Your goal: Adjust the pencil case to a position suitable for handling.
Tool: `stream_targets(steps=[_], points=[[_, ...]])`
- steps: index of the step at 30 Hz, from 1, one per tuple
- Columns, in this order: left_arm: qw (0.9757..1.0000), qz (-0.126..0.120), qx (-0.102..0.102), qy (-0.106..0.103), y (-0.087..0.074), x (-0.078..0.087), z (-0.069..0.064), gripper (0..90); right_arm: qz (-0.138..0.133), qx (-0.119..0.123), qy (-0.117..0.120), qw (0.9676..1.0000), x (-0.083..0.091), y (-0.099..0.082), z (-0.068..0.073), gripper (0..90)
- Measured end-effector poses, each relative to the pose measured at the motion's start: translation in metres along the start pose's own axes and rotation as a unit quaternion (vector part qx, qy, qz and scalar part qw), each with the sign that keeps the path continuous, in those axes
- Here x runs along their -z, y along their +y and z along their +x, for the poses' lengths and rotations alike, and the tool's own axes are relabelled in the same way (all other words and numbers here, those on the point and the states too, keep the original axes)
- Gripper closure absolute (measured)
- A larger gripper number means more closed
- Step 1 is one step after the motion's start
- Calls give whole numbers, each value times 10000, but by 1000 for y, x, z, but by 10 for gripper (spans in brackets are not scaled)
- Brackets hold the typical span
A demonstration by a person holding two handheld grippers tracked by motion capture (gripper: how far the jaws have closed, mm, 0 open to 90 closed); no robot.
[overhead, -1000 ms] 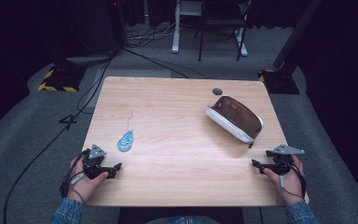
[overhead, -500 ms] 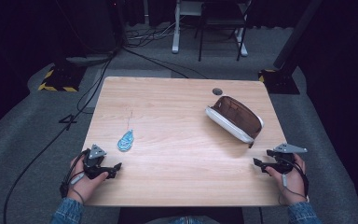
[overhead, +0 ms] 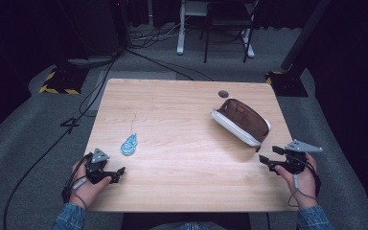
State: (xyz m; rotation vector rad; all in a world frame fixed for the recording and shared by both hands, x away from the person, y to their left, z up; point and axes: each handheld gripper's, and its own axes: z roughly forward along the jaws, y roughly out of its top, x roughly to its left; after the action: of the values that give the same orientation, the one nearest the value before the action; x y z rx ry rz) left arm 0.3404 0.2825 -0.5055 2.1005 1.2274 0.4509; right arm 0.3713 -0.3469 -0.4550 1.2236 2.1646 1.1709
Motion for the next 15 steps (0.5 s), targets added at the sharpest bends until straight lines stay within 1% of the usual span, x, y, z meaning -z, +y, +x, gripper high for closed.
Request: stream_targets(steps=[4, 11, 13, 15], points=[[10000, 13, -3, -6, 0, 0, 0, 118, -136, 75, 85, 9998, 0, 8, 3, 243], [10000, -7, 1, 1, 0, 0, 0, 118, -178, 180, 107, 9996, -7, 21, 7, 236], [10000, 10, -9, -1, 0, 0, 0, 118, -192, 239, 118, 9995, -10, 24, 6, 238], [10000, -11, 7, 9, 0, 0, 0, 118, -181, 240, 133, 9995, -14, 28, 5, 241]])
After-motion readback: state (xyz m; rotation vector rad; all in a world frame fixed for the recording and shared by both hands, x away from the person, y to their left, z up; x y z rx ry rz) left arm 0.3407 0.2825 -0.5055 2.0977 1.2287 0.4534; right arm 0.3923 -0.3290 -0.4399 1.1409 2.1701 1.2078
